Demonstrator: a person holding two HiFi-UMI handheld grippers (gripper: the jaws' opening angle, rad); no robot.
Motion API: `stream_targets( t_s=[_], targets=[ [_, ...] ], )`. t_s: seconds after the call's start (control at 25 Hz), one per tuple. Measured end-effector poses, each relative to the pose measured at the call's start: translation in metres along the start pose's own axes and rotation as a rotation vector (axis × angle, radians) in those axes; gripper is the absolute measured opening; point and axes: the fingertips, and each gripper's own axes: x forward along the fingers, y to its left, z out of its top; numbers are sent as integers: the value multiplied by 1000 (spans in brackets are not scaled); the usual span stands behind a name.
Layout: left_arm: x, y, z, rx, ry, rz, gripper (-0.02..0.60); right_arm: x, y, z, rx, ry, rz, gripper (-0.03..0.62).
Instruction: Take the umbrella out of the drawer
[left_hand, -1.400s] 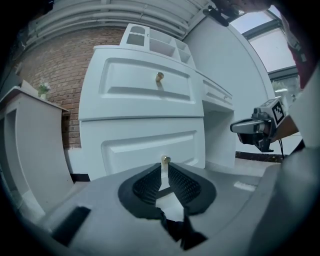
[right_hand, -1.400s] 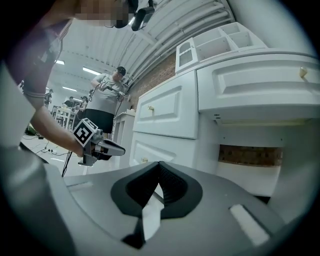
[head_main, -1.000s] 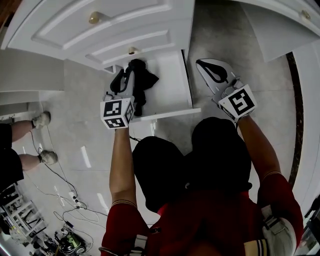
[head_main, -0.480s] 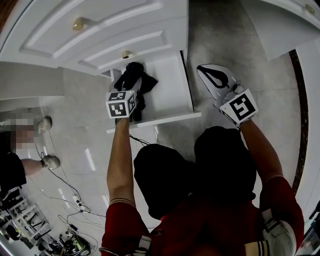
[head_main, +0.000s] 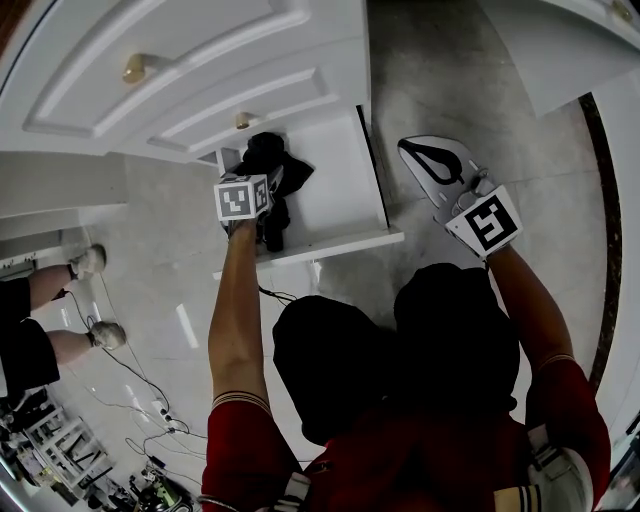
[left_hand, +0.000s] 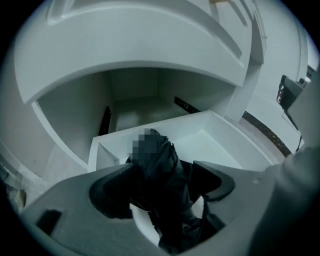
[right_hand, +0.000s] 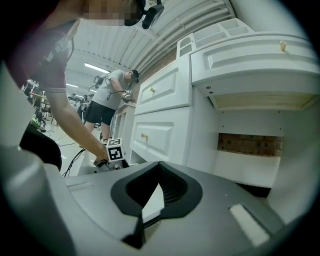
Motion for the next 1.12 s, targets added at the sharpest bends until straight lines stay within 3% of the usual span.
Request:
stream_targets(
  t_s=[0.32,0.56,0.92,1.12],
  targets=[
    [23,5,-8,27,122,51,403,-3,1,-9,-1,17,0,12],
    [39,2,-25,116,225,97,402,-8,-4,-13,3,26,-13,12],
    [49,3,-22,189,233,107,331,-13,-5,-22,3,40,-8,12],
    [47,-1,-26,216,254,64,287,-13,-1,-20,-1,42,-1,12]
  ],
)
